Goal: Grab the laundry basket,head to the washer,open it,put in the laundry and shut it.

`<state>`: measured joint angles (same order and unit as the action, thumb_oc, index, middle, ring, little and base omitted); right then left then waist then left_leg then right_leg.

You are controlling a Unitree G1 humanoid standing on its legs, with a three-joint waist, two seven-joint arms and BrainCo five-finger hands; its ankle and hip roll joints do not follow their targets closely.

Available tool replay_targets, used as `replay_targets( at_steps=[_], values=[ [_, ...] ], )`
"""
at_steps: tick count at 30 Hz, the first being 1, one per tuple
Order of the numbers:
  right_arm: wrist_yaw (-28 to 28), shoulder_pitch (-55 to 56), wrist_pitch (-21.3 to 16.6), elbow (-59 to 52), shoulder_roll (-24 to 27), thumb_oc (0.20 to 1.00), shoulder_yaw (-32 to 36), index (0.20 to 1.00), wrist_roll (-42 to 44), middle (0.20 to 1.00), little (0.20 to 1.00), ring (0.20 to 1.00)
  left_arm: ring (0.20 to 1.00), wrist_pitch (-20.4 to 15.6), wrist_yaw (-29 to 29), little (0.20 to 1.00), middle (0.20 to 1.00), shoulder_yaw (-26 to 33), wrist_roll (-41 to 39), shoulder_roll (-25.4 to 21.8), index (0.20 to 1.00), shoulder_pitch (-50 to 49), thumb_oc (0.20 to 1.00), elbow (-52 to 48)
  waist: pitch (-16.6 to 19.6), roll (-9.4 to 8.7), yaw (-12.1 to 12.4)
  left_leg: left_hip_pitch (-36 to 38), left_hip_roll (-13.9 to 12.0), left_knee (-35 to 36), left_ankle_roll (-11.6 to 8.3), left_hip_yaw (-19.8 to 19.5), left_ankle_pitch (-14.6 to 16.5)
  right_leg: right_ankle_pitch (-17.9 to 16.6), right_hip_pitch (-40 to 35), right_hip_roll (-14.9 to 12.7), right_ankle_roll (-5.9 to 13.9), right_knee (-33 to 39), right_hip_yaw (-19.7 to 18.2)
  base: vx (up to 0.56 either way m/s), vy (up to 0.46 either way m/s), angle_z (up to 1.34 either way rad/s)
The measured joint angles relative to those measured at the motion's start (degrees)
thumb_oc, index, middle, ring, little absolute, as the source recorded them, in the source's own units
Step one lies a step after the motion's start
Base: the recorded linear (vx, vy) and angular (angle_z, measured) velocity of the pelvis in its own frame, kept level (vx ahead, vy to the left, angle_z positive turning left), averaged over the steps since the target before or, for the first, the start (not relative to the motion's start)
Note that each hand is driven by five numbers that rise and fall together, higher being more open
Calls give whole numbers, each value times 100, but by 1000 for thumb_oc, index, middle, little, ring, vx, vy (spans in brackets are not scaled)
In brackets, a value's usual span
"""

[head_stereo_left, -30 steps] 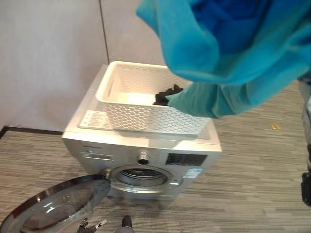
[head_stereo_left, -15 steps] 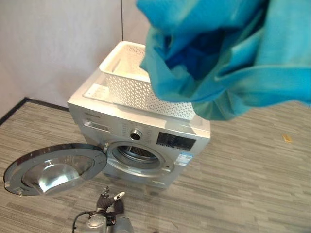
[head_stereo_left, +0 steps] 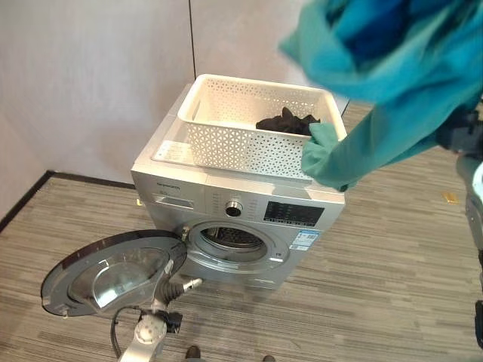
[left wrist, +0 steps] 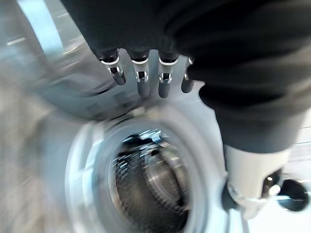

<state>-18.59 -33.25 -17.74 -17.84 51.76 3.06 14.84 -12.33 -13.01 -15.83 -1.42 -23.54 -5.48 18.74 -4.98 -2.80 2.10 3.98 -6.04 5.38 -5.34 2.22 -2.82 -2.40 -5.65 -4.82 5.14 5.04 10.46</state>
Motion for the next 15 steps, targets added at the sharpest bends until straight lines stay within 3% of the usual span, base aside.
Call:
replay_targets(
  at_steps=[3, 5, 8, 15],
  values=[
    [7, -343, 4, 37, 236, 200, -101, 200, 1, 200, 200, 200, 1000, -104, -15, 1000, 1000, -61, 676, -419, 1000, 608, 1000, -883, 40, 60, -39, -7, 47, -1, 42, 21, -30, -63, 31, -34, -4, 10, -42, -40, 54, -7],
    [-8, -643, -38, 55, 391, 200, -179, 200, 5, 200, 200, 200, 1000, -282, -28, 1000, 1000, 8, 836, -413, 1000, 901, 1000, -1034, 109, 76, -40, -35, 52, -1, 54, 31, -38, -76, 64, -37, 6, 1, -51, -32, 46, -6],
    [-12, -1106, -115, 95, 930, 200, -398, 200, 20, 200, 200, 200, 1000, -245, -28, 1000, 1000, -4, 933, -545, 1000, 1270, 1000, -1454, 163, 21, -198, -22, 60, -2, 41, 73, -46, -78, 76, -42, 3, 1, -87, -18, 46, -6],
    [117, -1107, 89, 148, 692, 200, -678, 200, 23, 200, 200, 200, 1000, -25, 97, 1000, 1000, -108, 882, -336, 1000, 1939, 1000, -1965, 259, -26, -295, -10, 76, -3, 46, 92, -50, -108, 70, -31, 2, -2, -103, -33, 24, -1]
  ],
)
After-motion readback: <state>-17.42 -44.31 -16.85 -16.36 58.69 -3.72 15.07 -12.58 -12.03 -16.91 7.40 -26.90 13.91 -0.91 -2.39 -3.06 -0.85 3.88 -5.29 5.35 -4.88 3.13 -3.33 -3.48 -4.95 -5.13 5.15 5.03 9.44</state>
